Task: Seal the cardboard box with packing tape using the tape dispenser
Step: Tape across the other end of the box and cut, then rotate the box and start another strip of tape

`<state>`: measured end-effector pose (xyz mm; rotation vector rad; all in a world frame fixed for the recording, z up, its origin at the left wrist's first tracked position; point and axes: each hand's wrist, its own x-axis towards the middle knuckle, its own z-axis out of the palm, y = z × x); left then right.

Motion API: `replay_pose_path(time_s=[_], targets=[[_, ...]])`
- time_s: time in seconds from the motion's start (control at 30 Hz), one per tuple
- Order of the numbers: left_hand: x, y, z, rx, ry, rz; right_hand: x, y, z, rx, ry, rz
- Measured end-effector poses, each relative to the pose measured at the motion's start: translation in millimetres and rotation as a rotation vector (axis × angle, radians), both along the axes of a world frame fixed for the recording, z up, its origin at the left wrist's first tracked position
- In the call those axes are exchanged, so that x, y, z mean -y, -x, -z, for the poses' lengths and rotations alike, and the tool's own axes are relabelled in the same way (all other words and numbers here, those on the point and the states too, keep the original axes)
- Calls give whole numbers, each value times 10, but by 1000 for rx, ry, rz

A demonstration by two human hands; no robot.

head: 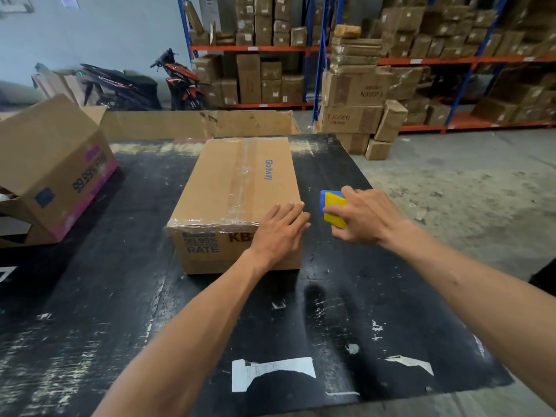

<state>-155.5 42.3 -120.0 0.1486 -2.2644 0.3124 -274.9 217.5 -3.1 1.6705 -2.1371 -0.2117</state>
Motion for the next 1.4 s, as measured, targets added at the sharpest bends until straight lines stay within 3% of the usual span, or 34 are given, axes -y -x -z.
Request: replay_pose_path(time_s=[0.17, 0.33, 0.47, 0.7, 0.97, 1.13, 1.27, 1.33, 1.4], targets=[[-11, -42, -56, 47, -72, 15, -33, -22, -60, 150, 132, 53], [-68, -63, -115, 54, -165, -4, -20, -99, -154, 166, 171, 83], [-231, 9, -145, 56, -306, -131, -6, -137, -214, 189, 196, 113], [-271, -208, -151, 270, -344, -375, -23, -75, -162, 373, 265, 180], [229, -982, -190, 286, -304, -33, 125, -147, -233, 560, 351, 177], [701, -1736, -454, 442, -461, 98, 282, -256, -322, 640, 395, 110], [781, -1817, -785, 433, -388, -192, 369, -317, -381, 770, 419, 100], [746, -1578, -831, 526, -345, -343, 389, -342, -398, 820, 431, 90], [714, -1323, -789, 618, -422, -414, 386, -364, -398, 857, 440, 89]])
